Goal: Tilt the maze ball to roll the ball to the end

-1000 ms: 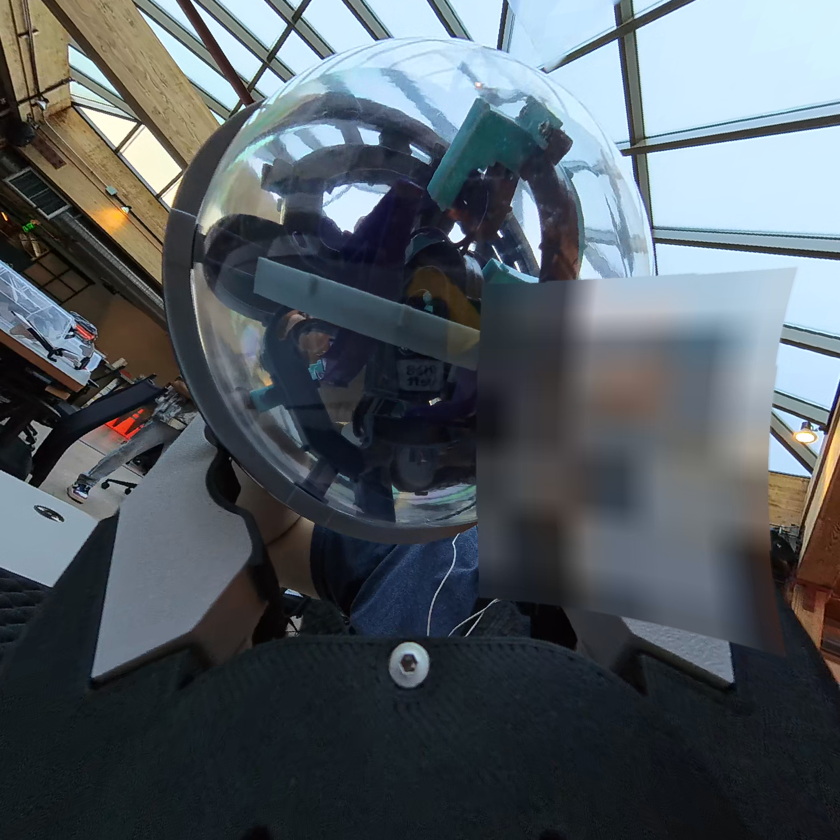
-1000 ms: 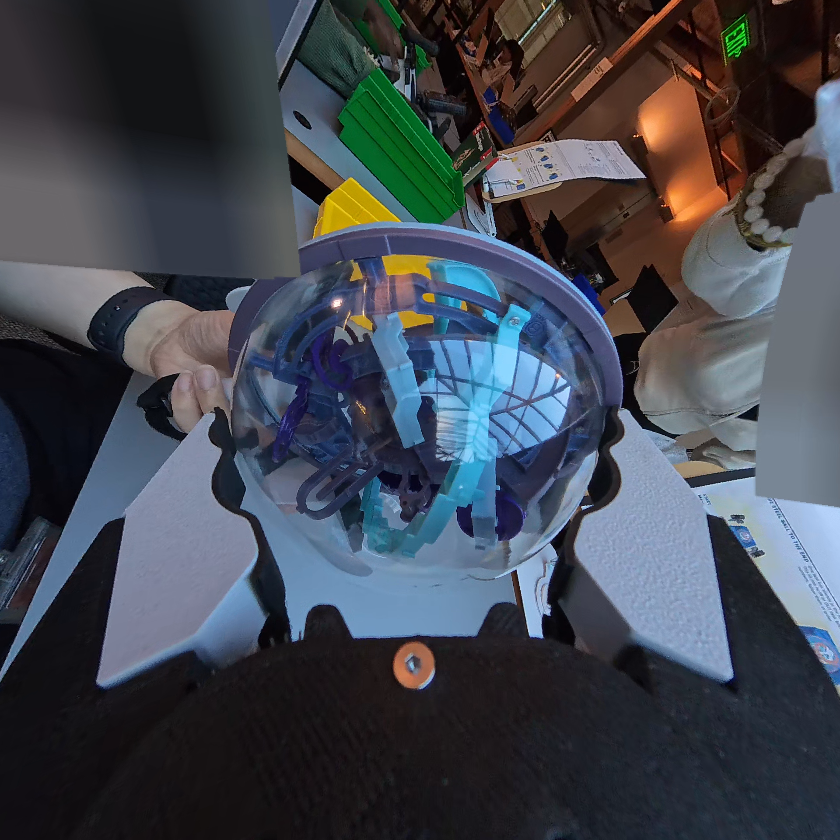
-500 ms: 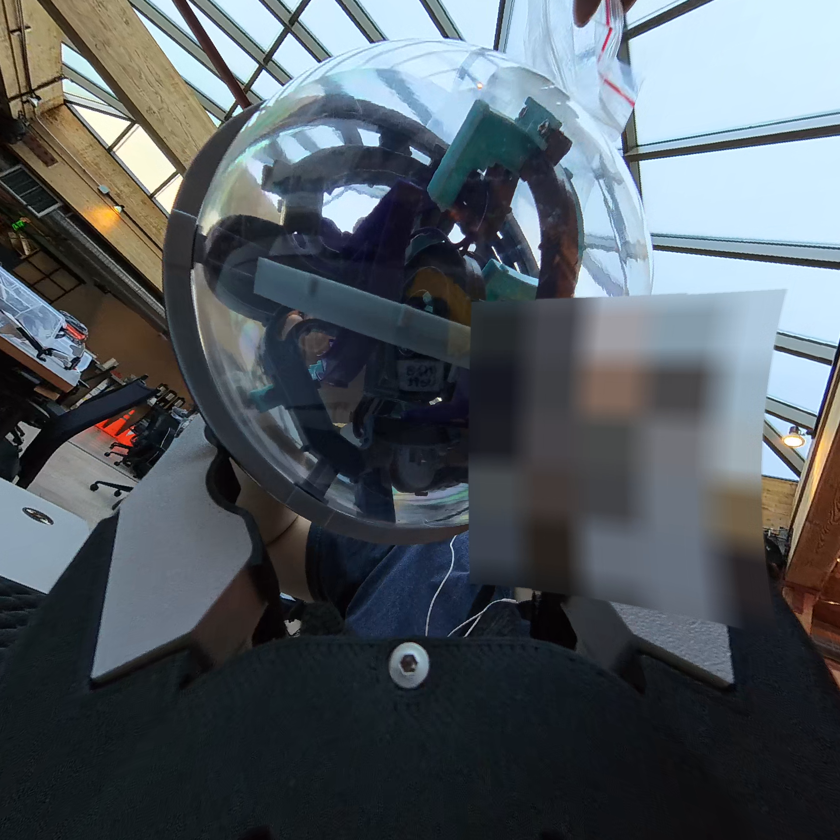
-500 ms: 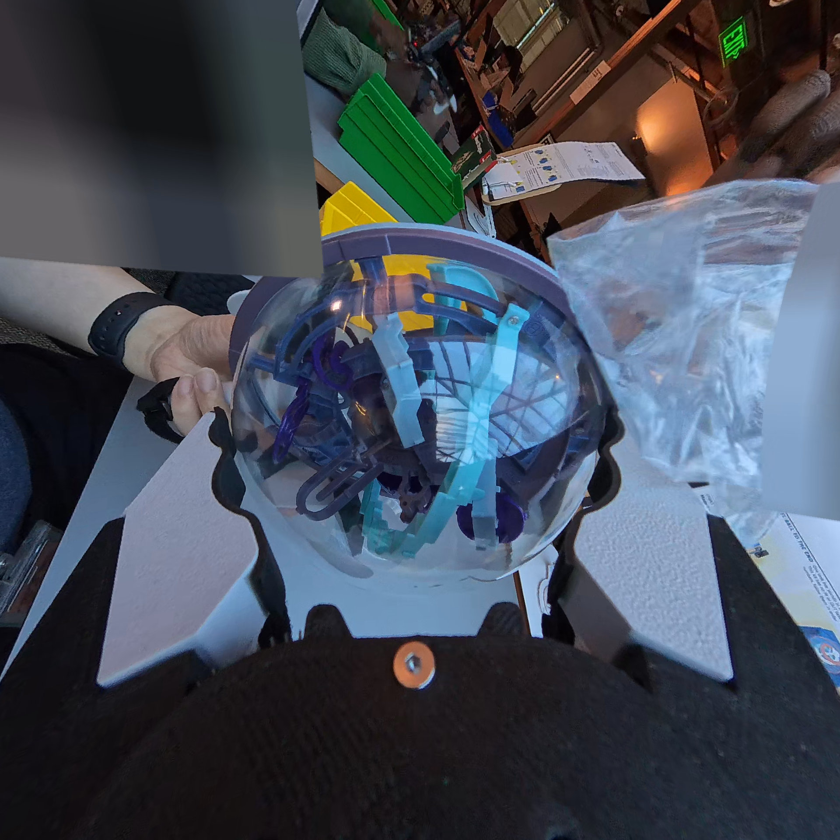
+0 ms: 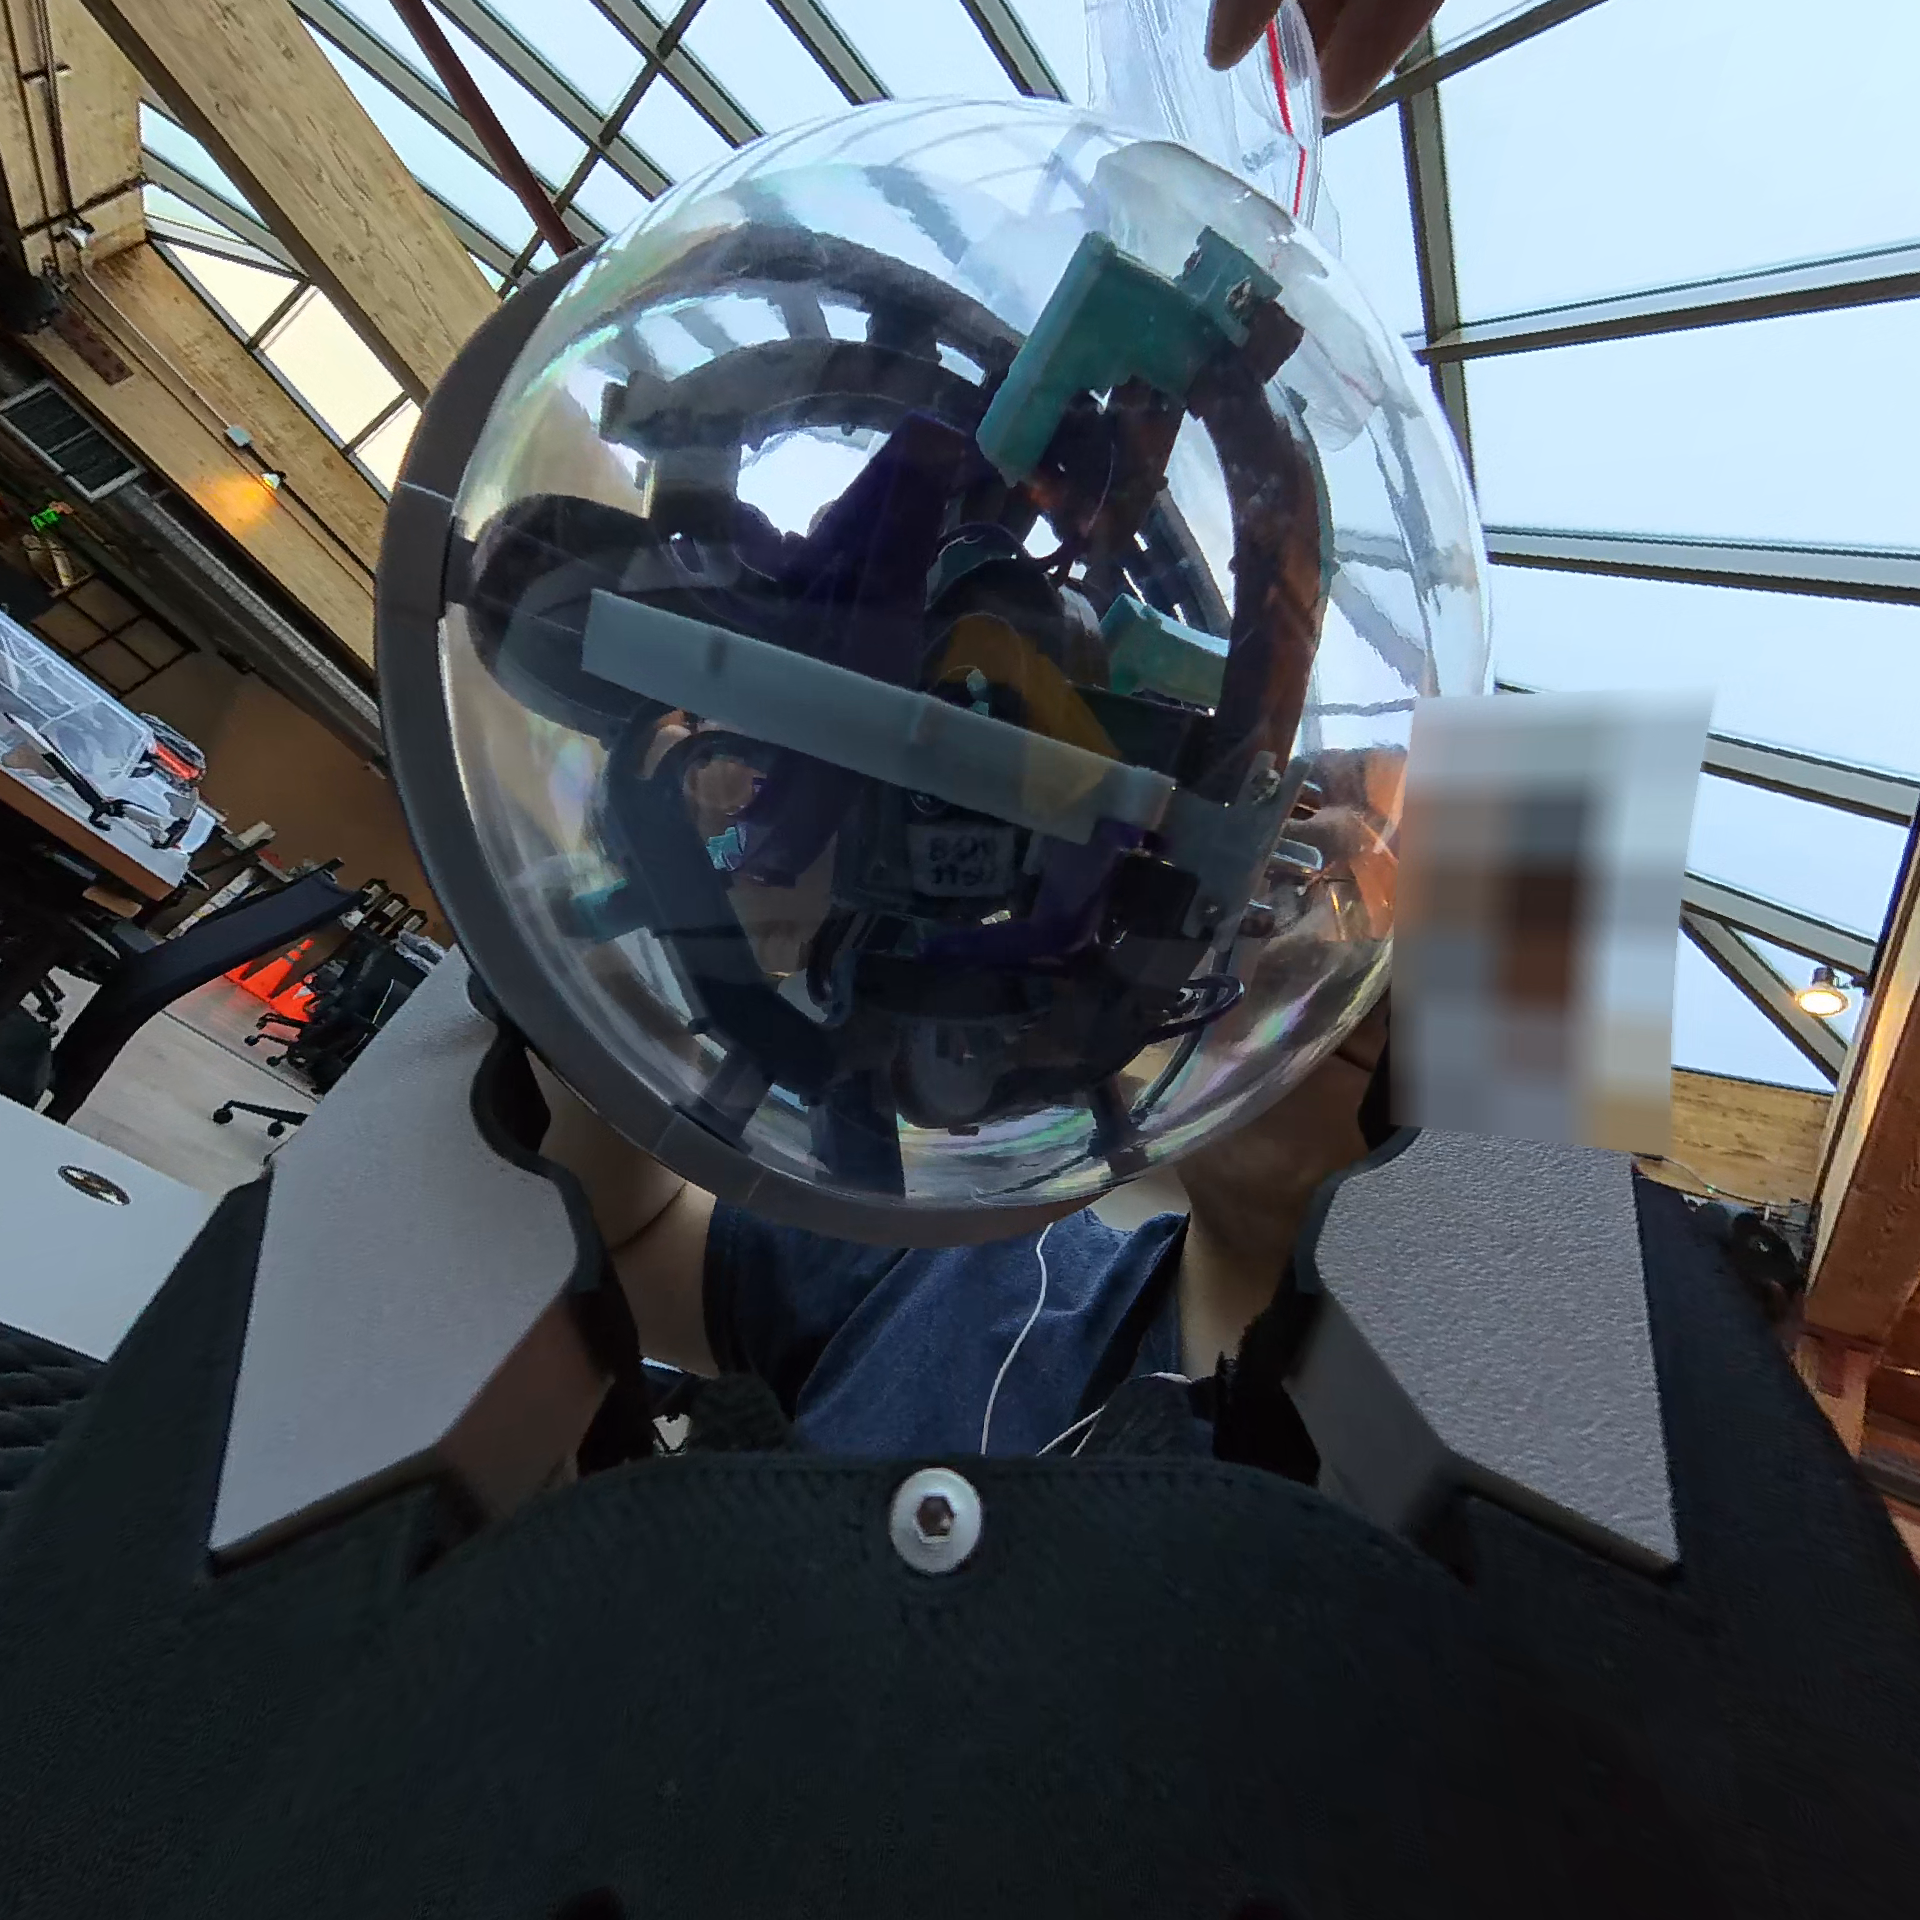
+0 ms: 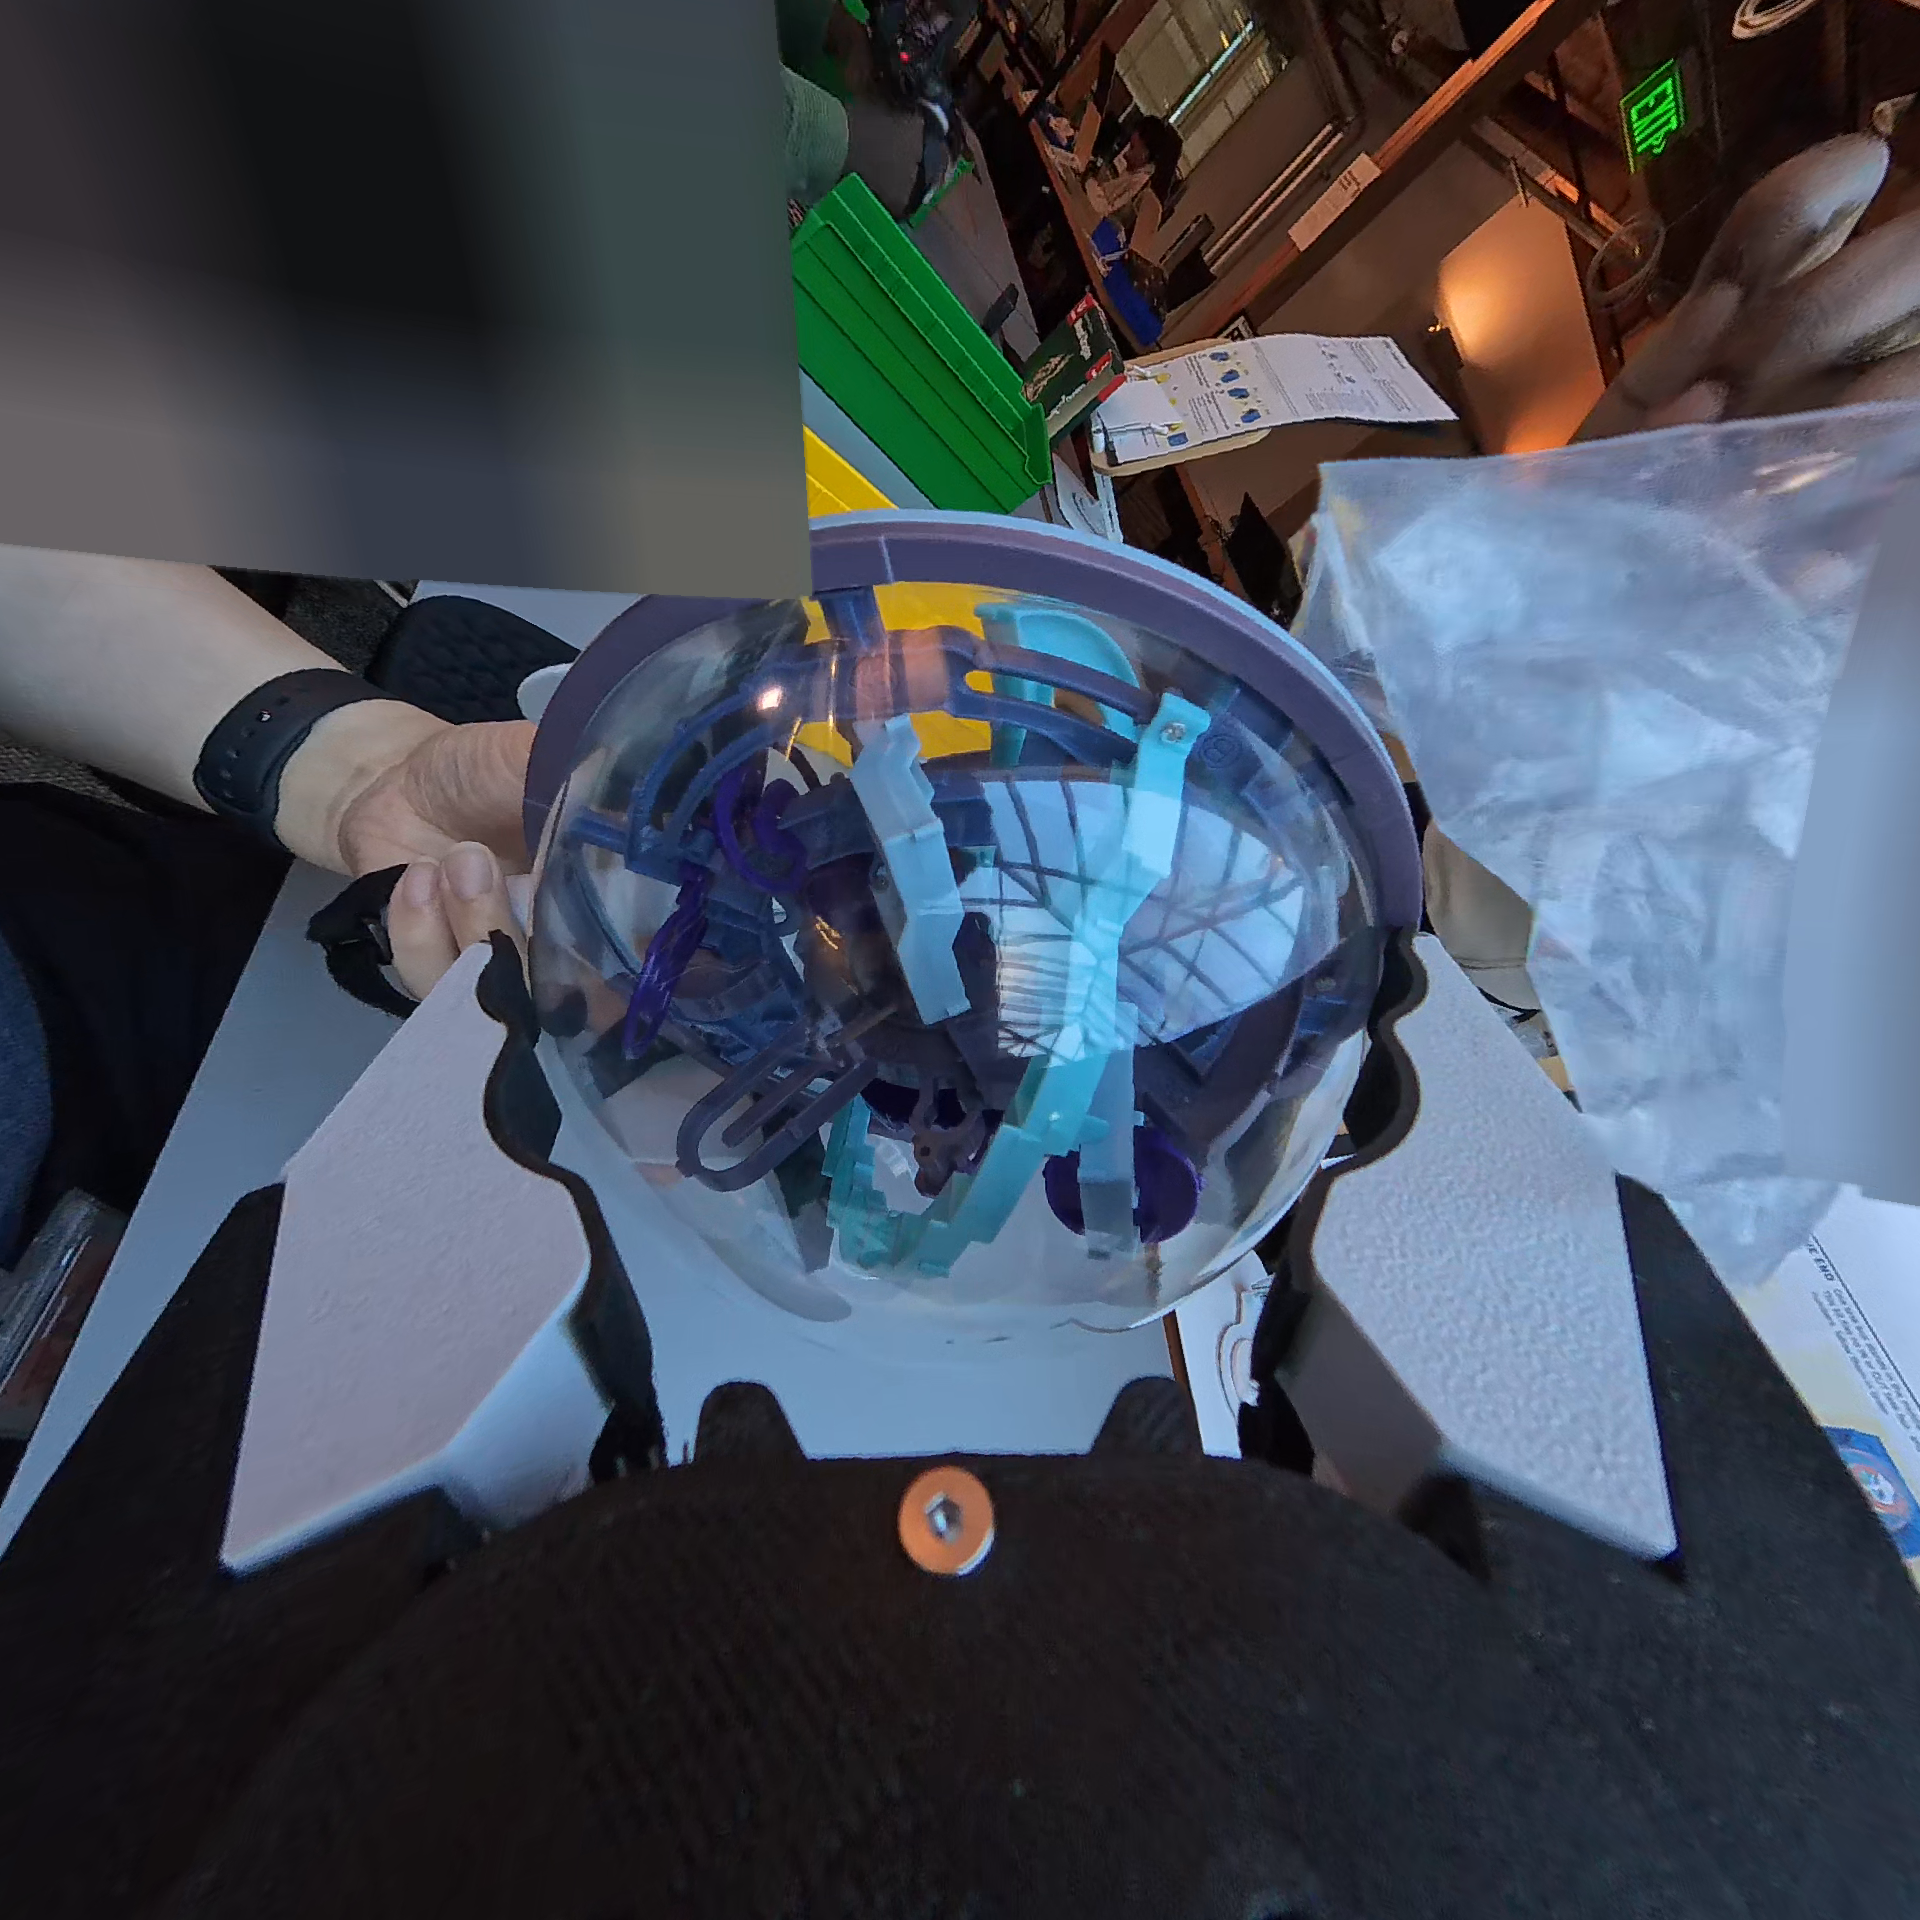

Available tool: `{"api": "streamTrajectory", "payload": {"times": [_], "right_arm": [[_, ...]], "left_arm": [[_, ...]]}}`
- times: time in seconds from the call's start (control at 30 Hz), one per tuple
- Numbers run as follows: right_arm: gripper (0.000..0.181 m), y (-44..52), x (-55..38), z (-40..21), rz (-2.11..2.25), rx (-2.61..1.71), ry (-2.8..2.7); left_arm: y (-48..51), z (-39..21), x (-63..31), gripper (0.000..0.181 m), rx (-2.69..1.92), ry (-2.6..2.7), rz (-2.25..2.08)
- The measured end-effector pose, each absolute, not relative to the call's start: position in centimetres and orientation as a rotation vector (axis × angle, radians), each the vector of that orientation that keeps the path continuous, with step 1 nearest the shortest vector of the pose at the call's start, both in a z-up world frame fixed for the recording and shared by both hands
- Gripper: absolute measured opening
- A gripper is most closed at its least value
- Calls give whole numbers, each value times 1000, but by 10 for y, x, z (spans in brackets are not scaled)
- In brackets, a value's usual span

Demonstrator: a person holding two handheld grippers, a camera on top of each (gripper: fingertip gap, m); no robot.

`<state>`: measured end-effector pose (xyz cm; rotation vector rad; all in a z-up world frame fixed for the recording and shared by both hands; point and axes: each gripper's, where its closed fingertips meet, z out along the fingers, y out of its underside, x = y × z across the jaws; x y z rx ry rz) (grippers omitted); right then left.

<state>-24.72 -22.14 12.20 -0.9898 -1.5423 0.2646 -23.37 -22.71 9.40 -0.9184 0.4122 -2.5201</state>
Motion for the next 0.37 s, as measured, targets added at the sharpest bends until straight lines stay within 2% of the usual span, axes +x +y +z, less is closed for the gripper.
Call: {"api": "streamTrajectory", "payload": {"times": [0.03, 0.37], "right_arm": [[156, -221, -247, 122, 266, -987, -1541], [156, -221, -247, 124, 250, -977, -1542]], "left_arm": [[-227, 94, -234, 159, -917, 413, -2520], [-227, 96, -233, 158, -915, 429, -2508]]}}
